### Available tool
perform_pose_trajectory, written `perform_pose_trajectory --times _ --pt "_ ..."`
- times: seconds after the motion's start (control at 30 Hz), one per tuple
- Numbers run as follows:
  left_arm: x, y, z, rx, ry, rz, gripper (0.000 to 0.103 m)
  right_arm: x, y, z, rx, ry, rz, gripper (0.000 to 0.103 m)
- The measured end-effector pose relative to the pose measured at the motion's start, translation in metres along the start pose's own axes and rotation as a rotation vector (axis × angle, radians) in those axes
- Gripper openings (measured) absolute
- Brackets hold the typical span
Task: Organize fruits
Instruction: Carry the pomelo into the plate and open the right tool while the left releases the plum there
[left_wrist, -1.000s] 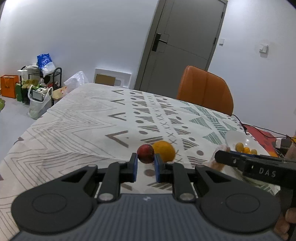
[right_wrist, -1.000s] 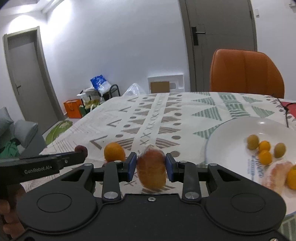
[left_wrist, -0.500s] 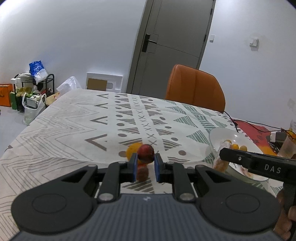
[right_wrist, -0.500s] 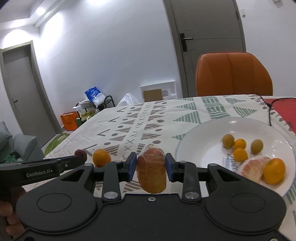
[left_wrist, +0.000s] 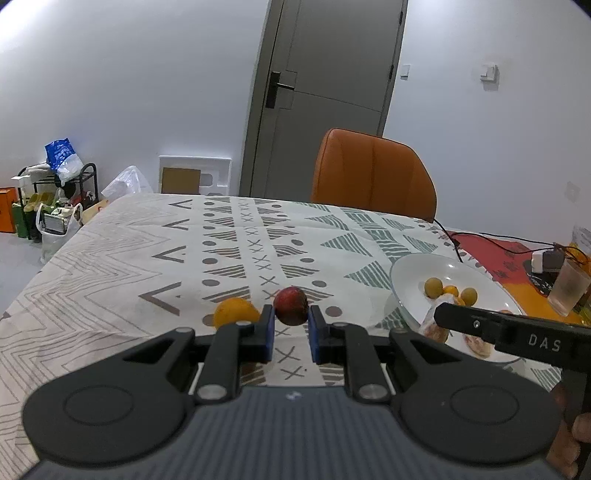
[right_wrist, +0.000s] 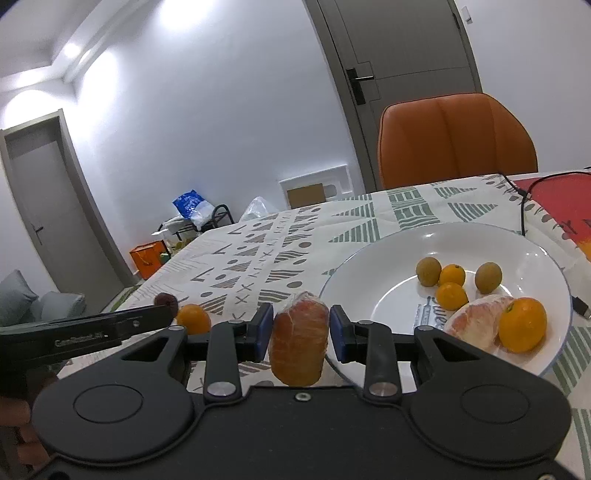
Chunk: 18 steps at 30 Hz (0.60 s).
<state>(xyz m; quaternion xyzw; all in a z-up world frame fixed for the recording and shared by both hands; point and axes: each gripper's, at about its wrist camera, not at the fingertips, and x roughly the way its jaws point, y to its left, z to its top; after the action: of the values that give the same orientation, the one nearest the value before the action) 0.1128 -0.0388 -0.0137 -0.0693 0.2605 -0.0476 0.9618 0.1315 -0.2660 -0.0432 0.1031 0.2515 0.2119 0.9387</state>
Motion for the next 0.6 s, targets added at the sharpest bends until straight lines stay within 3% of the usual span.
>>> perform_pose_trajectory --times 0.23,0.53,0.6 --pt "0.004 -0.012 0.001 0.02 0.005 -0.005 0.017 -0.016 -0.015 0.007 0.045 -0.049 0.016 0.031" --pt "0.009 -0.024 0.004 0.039 0.003 -0.026 0.017 -0.017 -0.04 0.01 0.087 -0.065 -0.067 0.032" --pt "0.011 -0.026 0.005 0.042 0.003 -0.031 0.017 -0.015 -0.044 0.009 0.099 -0.057 -0.091 0.037"
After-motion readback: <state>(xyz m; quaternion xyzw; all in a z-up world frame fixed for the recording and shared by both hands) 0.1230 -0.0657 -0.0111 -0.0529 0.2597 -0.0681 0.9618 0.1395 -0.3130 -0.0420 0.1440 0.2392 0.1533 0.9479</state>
